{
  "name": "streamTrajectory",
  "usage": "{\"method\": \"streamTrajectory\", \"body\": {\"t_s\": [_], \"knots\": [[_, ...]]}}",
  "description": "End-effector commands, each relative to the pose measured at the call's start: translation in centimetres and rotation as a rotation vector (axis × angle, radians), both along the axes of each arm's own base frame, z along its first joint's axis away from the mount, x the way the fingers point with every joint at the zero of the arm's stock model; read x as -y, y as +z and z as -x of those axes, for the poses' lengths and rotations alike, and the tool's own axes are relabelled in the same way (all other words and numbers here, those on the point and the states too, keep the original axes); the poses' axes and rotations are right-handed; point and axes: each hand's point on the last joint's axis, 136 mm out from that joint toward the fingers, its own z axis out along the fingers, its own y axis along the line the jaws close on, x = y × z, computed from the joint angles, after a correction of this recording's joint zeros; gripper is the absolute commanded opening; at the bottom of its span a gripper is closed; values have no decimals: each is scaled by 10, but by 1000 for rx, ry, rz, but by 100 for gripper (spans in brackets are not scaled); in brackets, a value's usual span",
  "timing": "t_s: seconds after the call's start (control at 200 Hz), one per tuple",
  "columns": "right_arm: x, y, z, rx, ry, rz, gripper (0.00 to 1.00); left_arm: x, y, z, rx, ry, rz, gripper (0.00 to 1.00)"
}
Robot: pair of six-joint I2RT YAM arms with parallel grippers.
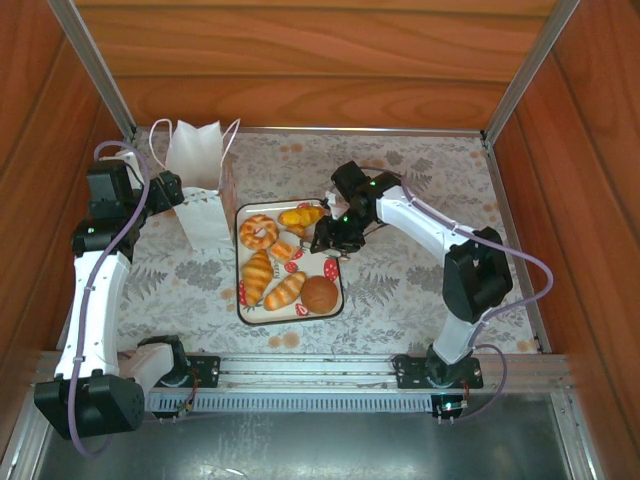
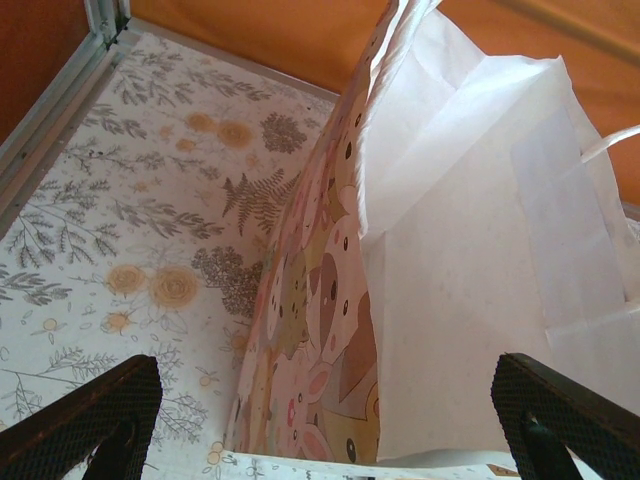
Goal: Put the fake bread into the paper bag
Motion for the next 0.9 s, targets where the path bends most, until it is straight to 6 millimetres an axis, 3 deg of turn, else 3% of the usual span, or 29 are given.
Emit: {"method": "streamTrajectory", "body": {"t_s": [0.0, 0.675, 0.895], "knots": [[-7, 6, 3, -22, 7, 5, 57, 1, -2, -1, 9, -18, -17, 90], [-12, -11, -8, -53, 30, 197, 56, -1, -8, -2, -1, -35, -22, 90], [-13, -14, -14, -34, 45, 230, 49, -3, -9, -3, -1, -32, -17, 90]]}}
